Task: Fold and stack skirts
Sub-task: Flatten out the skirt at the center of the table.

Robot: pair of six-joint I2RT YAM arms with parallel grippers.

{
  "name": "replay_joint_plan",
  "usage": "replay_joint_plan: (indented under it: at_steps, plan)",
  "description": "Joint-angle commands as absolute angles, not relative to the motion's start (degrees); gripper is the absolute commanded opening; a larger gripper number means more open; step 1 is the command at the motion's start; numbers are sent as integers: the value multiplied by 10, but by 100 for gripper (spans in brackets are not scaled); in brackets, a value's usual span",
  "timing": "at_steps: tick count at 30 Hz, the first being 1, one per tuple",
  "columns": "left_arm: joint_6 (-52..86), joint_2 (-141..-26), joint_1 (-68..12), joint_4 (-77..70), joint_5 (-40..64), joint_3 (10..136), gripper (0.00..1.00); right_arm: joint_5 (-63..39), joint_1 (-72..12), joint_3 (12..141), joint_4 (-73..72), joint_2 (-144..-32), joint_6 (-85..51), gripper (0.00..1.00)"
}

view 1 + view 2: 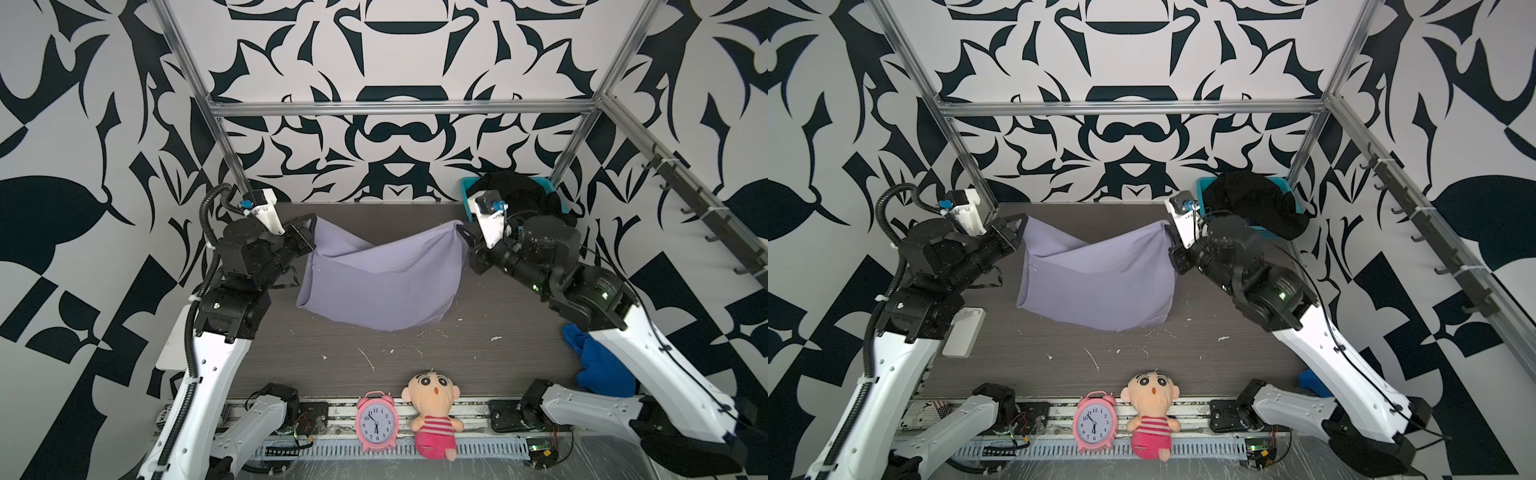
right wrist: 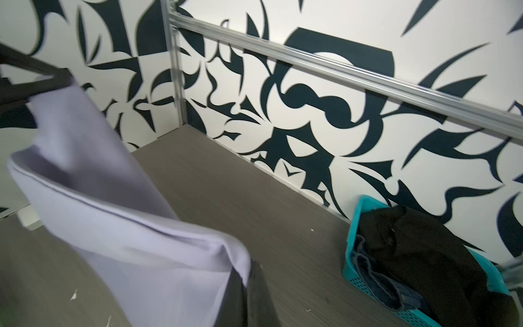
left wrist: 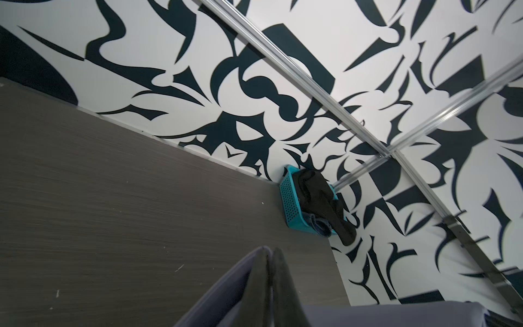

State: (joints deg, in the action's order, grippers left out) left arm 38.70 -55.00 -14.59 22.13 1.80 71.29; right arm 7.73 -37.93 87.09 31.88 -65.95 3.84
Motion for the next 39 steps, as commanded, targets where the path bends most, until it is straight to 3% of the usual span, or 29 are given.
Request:
replay_joint_plan:
  at_steps: [1, 3, 4, 5, 6, 7, 8, 10, 14, 16, 17, 21, 24, 26, 28, 29, 30, 35, 39]
  plan:
    - [391, -586, -144, 174, -41, 691, 1, 25, -316, 901, 281, -748, 43, 0]
    - [363, -617, -143, 134, -78, 649, 8, 26, -288, 917, 255, -819, 47, 0]
    - [361, -636, -142, 112, -105, 629, 3, 22, -273, 928, 239, -853, 45, 0]
    - [355, -663, -137, 80, -124, 610, 6, 15, -257, 944, 221, -899, 42, 0]
    - [348, -695, -125, 50, -125, 598, 20, 10, -242, 971, 208, -949, 41, 0]
    - [347, -733, -114, 29, -129, 597, 43, 22, -233, 1009, 205, -997, 39, 2]
    - [344, -781, -101, 11, -131, 605, 63, 41, -224, 1062, 211, -1055, 36, 34]
    - [337, -867, -75, 21, -131, 654, 99, 58, -199, 1220, 273, -1178, 26, 62]
    - [306, -940, -73, 134, -144, 779, 99, 51, -182, 1526, 451, -1327, 15, 77]
    - [288, -912, -85, 114, -155, 757, 99, 40, -185, 1547, 491, -1316, 17, 93]
    - [291, -894, -88, 106, -166, 738, 99, 30, -187, 1517, 488, -1294, 14, 93]
    - [316, -831, -91, 79, -133, 653, 93, -12, -197, 1187, 328, -1105, -7, 91]
    - [304, -834, -91, 90, -89, 630, 90, -57, -199, 994, 226, -1002, -62, 80]
    - [297, -855, -91, 111, -74, 636, 86, -78, -209, 921, 202, -964, -84, 65]
    - [269, -883, -91, 130, -50, 653, 80, -84, -233, 853, 179, -937, -93, 34]
    - [262, -899, -90, 135, -46, 663, 81, -84, -242, 828, 168, -929, -94, 24]
    - [260, -923, -88, 146, -39, 678, 81, -80, -250, 802, 159, -921, -96, 21]
    - [271, -1041, -73, 191, 6, 769, 95, -96, -258, 717, 113, -884, -117, 26]
    - [280, -1098, -70, 166, 18, 792, 94, -103, -263, 698, 115, -864, -121, 27]
